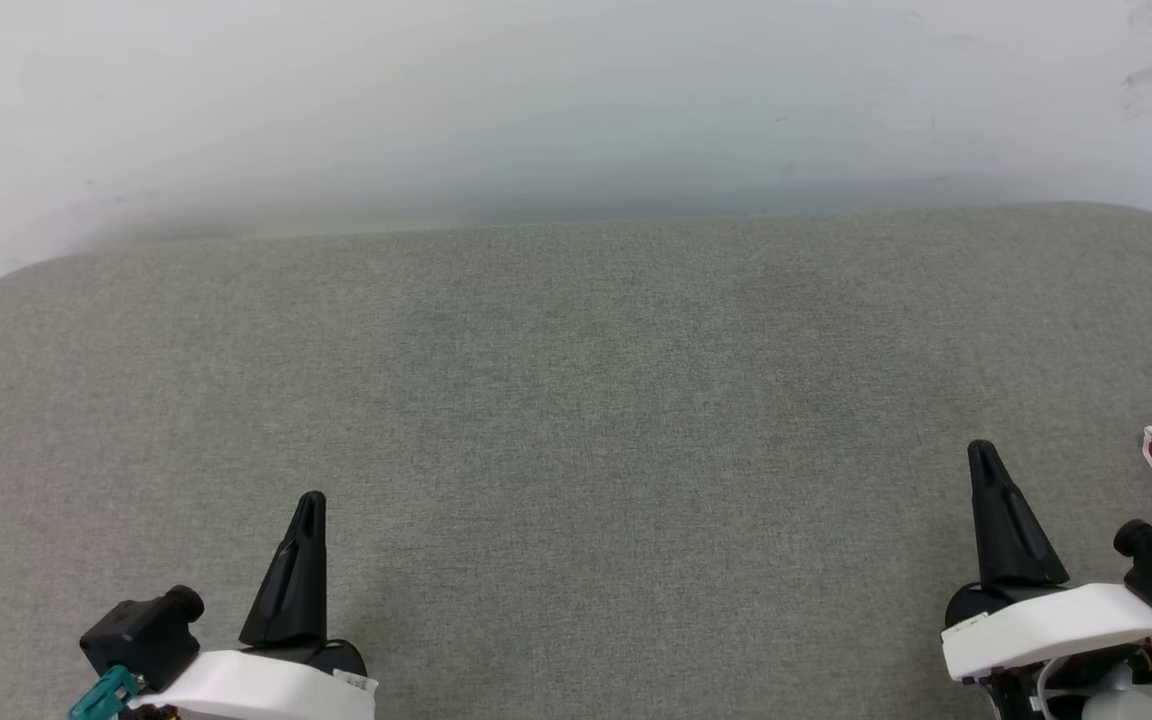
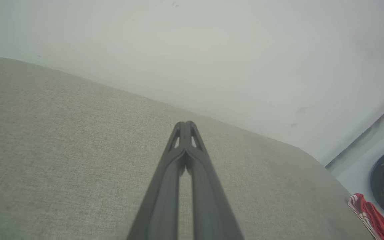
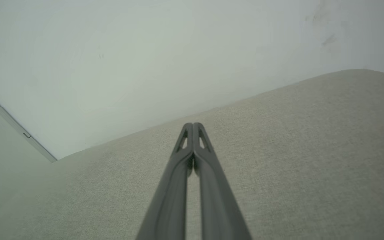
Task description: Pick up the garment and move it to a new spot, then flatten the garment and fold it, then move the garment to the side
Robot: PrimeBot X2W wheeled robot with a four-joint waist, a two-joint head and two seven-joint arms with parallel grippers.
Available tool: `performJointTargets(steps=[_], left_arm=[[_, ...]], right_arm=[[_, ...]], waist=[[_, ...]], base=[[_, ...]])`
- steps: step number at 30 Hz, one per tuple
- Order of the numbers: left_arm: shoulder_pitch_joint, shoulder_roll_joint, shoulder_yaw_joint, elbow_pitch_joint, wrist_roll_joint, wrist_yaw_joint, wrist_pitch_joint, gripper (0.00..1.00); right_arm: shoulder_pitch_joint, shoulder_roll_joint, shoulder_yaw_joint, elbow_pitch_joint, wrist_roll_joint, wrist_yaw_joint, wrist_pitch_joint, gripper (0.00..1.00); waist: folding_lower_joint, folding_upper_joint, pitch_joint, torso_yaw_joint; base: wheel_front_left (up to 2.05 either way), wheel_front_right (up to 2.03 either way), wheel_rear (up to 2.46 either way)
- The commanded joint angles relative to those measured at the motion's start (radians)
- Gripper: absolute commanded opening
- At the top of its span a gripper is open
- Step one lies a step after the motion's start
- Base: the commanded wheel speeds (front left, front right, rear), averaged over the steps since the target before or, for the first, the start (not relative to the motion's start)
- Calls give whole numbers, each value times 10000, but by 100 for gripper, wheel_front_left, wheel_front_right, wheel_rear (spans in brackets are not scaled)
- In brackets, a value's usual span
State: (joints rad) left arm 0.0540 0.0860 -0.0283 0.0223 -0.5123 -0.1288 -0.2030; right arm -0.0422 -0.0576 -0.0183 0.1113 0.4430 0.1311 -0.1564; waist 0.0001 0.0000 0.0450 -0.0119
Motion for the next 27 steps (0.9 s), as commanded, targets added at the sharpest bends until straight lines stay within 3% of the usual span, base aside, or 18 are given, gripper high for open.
performJointTargets(steps=[1,27], left_arm=[[-277,85,39,-62,-376,5,82,0],[-764,130,262,717,-4237,-13,942,0]], right_arm=[[-257,-88,-18,-87,396,-1,54,0],[-416,-176,-167,380,4425,-2,819,0]], waist=[[0,0,-5,2],[-1,0,-105,30]], base=[[0,0,0],[0,0,0]])
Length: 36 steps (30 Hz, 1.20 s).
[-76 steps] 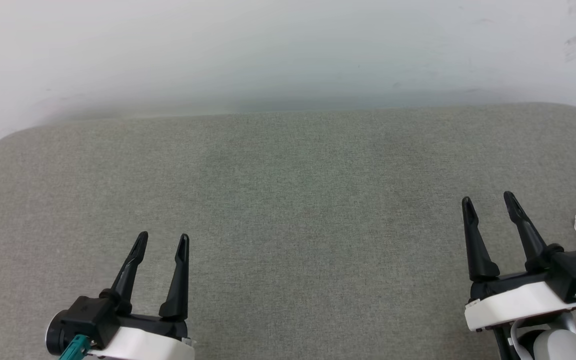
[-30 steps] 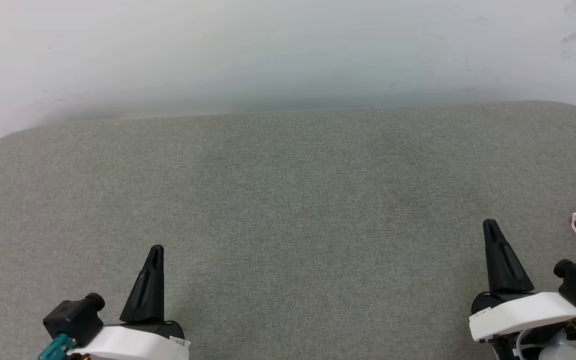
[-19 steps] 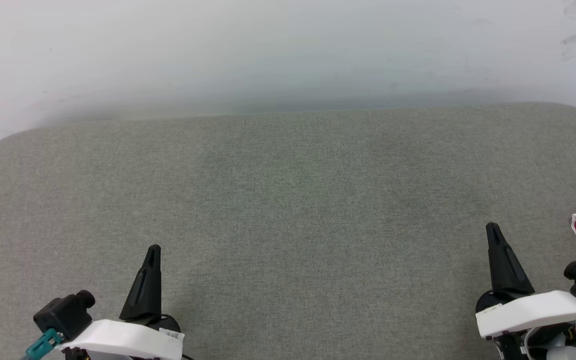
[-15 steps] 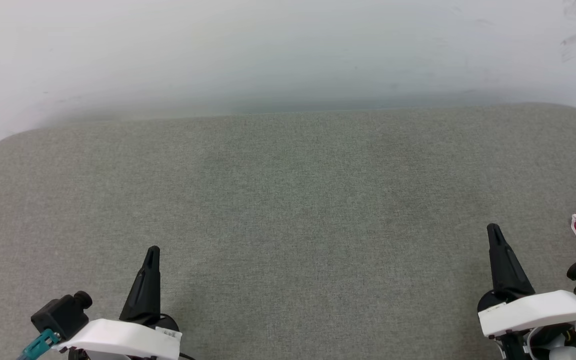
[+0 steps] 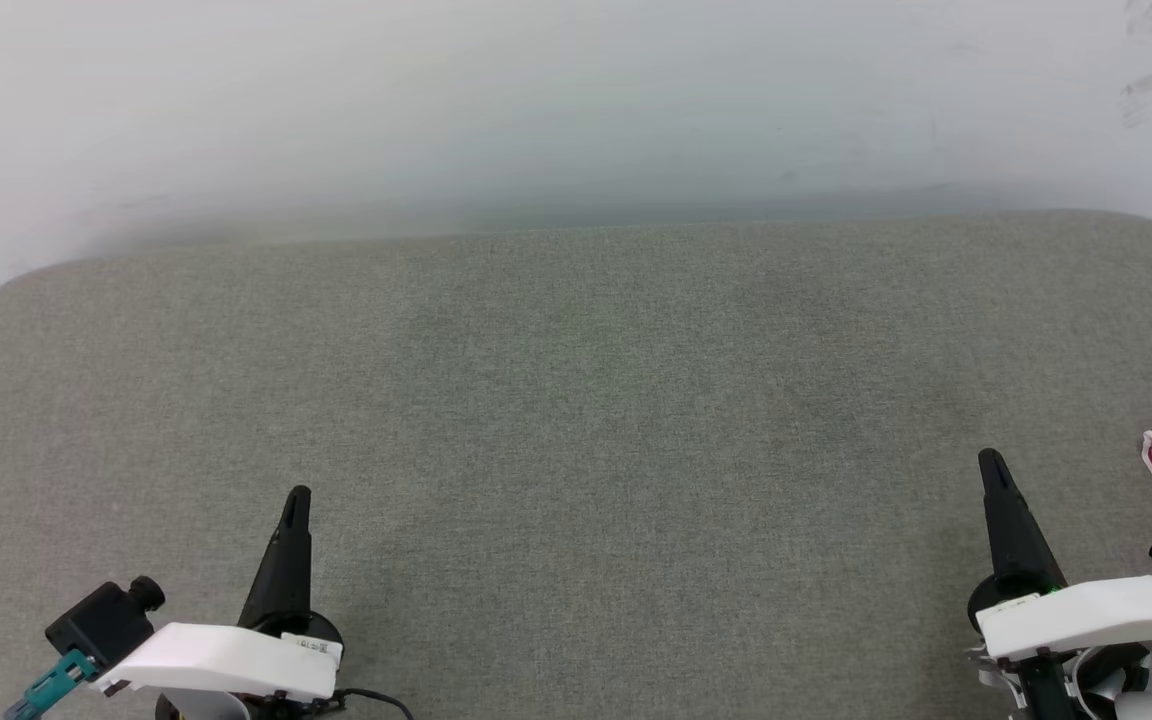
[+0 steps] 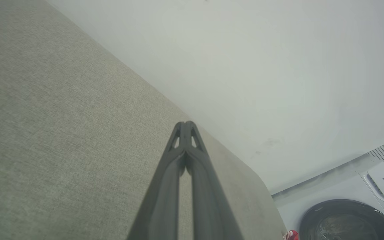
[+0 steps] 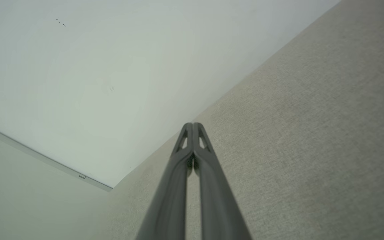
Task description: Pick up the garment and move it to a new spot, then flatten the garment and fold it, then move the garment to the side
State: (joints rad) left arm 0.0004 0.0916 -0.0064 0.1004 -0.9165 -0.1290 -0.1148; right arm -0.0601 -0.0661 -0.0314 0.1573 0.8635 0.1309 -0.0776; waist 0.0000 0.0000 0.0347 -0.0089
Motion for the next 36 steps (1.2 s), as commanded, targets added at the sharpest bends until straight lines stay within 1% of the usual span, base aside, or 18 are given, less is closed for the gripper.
performJointTargets(steps=[1,20,36], left_arm=[[-240,74,52,-36,-321,-11,85,0],[-521,41,256,402,-2471,-16,632,0],[-701,-2,405,709,-3910,-19,1040,0]], right_arm=[[-243,-93,-43,-65,349,0,62,0],[-340,-105,-173,211,2618,-1,543,0],[-378,-96,-287,411,4126,-1,879,0]], waist=[[0,0,-6,2],[0,0,-79,22],[0,0,-136,39]], base=[[0,0,0],[0,0,0],[0,0,0]])
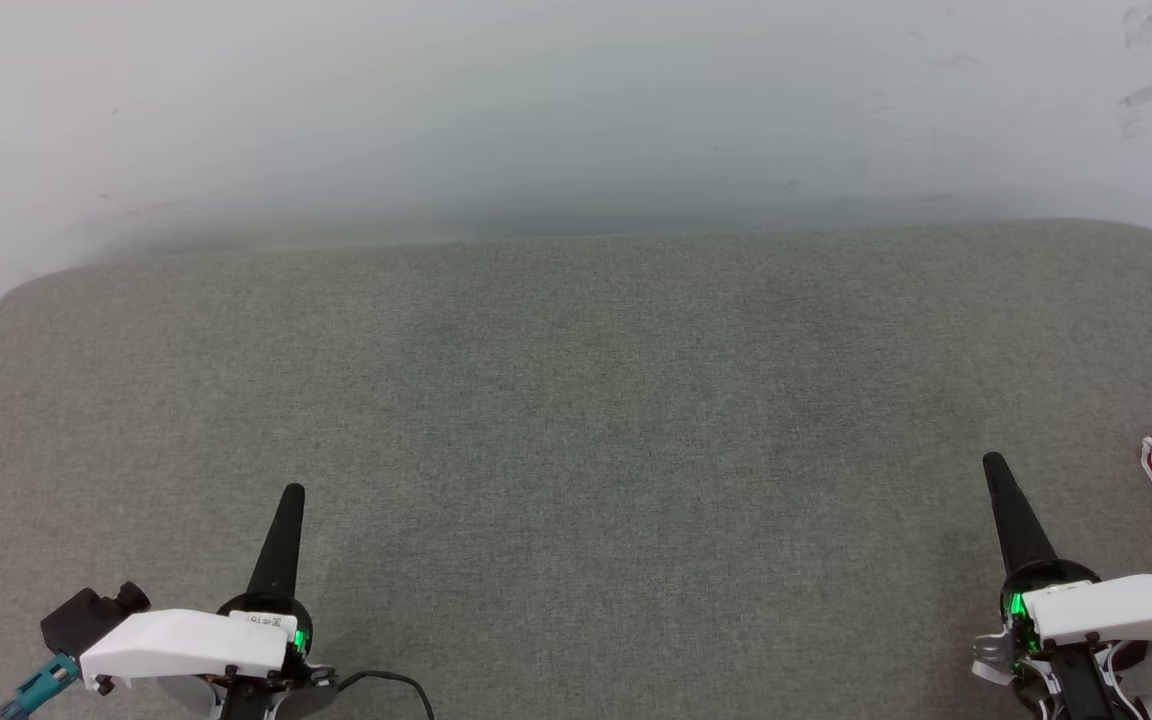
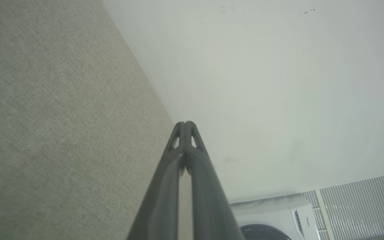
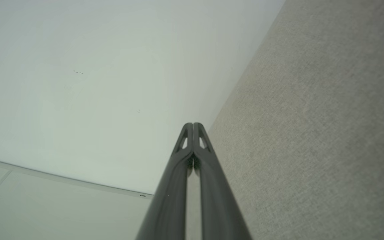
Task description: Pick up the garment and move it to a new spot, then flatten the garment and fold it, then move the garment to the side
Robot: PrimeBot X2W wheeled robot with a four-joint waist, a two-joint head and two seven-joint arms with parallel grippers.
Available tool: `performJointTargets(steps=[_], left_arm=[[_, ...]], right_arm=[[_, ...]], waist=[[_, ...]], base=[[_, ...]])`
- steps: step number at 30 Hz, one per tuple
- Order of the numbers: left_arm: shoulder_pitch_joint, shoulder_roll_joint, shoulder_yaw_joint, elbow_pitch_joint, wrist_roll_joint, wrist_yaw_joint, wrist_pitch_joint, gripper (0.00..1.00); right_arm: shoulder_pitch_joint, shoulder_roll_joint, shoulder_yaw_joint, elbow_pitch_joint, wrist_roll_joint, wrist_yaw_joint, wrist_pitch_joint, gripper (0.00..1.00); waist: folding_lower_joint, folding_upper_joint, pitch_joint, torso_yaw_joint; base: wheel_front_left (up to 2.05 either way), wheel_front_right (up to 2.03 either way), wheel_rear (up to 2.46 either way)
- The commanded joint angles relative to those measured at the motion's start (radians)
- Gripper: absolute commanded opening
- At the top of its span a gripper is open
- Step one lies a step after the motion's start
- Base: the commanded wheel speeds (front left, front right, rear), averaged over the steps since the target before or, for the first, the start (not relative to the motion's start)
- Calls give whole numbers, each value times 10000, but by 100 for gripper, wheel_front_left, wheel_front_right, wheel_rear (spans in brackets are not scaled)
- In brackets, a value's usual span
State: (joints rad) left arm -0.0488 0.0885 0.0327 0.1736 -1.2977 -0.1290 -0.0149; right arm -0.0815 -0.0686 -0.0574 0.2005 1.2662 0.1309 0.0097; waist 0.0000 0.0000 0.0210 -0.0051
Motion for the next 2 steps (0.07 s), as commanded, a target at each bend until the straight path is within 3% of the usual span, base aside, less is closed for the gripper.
performJointTargets(steps=[1,2], left_arm=[[-221,25,24,-4,-183,-20,49,0],[-233,23,37,12,-271,-20,80,0]], right_arm=[[-169,-70,-36,-10,194,-1,33,0],[-175,-69,-42,1,291,-1,61,0]], waist=[[0,0,-3,1],[0,0,-7,2]], base=[[0,0,0],[0,0,0]])
